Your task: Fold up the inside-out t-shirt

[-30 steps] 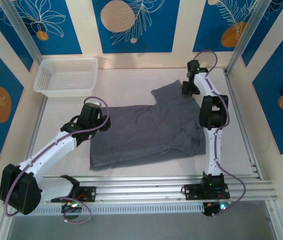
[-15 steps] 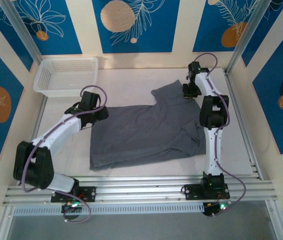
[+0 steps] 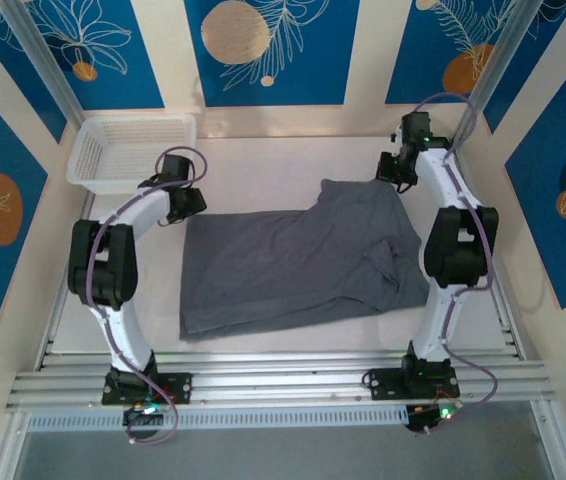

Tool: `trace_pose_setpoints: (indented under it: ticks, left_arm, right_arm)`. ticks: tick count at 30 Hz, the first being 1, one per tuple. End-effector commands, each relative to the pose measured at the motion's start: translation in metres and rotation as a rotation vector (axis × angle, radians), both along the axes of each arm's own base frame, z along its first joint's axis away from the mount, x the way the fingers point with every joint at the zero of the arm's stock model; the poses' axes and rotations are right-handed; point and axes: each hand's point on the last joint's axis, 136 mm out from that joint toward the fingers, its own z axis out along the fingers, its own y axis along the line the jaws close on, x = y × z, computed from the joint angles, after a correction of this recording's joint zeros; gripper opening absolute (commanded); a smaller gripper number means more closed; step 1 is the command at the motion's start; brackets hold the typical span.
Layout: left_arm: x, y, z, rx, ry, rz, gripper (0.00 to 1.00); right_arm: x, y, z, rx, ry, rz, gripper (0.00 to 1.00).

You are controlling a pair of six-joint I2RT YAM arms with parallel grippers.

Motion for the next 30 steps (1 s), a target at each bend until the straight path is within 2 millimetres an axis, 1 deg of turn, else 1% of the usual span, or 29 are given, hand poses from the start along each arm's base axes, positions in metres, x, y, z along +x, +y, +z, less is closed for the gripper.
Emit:
trace_pose_setpoints:
  ticks: [1, 3, 8, 12, 18, 21, 23, 25, 26, 30]
  left_arm:
    - [0.007, -0.001, -0.011, -0.023, 0.055, -0.016, 0.55]
    - [0.009, -0.002, -0.018, -0.03, 0.074, -0.012, 0.5]
    - [0.013, 0.002, -0.034, -0.004, 0.107, 0.0, 0.49]
    - [0.009, 0.002, -0.048, -0.005, 0.143, -0.002, 0.47]
    - [0.006, 0.006, -0.057, 0.014, 0.164, 0.009, 0.44]
    - [0.004, 0.006, -0.061, 0.018, 0.183, 0.001, 0.35]
    - [0.001, 0.004, -0.058, 0.007, 0.185, -0.013, 0.32]
    - [-0.003, 0.002, -0.051, -0.011, 0.154, -0.02, 0.31]
    - [-0.004, 0.0, -0.045, -0.025, 0.122, -0.023, 0.31]
    - [-0.002, -0.002, -0.02, -0.042, -0.002, -0.047, 0.39]
  right_arm:
    - [0.01, 0.01, 0.006, 0.093, -0.064, 0.0, 0.0]
    - [0.009, 0.013, 0.001, 0.102, -0.048, 0.007, 0.0]
    - [0.012, 0.017, -0.002, 0.109, -0.035, 0.024, 0.0]
    - [0.012, 0.018, -0.004, 0.104, -0.028, 0.026, 0.0]
    - [0.013, 0.018, -0.006, 0.103, -0.02, 0.019, 0.0]
    - [0.014, 0.017, -0.006, 0.101, -0.02, 0.014, 0.0]
    - [0.013, 0.016, -0.006, 0.097, -0.015, 0.01, 0.0]
    - [0.012, 0.014, -0.006, 0.095, -0.012, 0.007, 0.0]
    - [0.012, 0.014, -0.006, 0.094, -0.012, 0.007, 0.0]
    - [0.013, 0.015, -0.004, 0.096, -0.016, 0.01, 0.0]
